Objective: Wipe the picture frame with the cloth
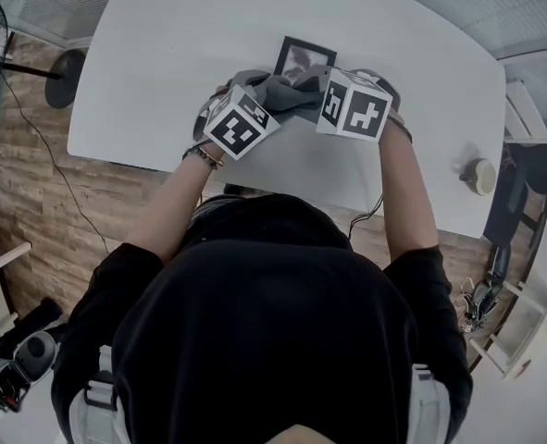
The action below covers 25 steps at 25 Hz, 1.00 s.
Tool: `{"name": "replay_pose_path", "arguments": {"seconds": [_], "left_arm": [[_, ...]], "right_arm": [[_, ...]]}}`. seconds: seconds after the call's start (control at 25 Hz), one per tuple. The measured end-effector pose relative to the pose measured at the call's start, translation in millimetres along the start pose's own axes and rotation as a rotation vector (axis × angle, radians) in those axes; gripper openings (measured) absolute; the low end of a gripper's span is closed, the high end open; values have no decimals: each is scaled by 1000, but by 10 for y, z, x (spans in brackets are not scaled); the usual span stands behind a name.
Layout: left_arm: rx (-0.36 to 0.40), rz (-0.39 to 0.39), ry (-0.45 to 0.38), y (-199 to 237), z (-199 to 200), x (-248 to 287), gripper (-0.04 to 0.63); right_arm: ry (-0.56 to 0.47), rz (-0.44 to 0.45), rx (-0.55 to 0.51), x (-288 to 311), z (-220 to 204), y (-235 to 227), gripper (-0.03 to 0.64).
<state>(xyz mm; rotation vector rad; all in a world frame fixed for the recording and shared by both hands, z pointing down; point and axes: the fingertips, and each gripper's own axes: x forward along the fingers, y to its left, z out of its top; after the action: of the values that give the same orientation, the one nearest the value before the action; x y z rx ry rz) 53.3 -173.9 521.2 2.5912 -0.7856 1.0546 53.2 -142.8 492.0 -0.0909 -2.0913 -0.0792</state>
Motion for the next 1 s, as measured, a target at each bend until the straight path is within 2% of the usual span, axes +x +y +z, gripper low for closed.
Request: {"name": "replay_pose_path", "arguments": {"seconds": [0.28,0.76,1.0], "left_arm": [[8,1,-5,5,31,18,371],[31,23,-36,5,43,-26,371],[57,35,-59,-3,51,-39,370]], "right_arm": [[-242,-160,163,-134,55,-97,115],[-466,-453,306,-388,124,-181,115],[-642,-596,403,-703,204,-247,115]]}}
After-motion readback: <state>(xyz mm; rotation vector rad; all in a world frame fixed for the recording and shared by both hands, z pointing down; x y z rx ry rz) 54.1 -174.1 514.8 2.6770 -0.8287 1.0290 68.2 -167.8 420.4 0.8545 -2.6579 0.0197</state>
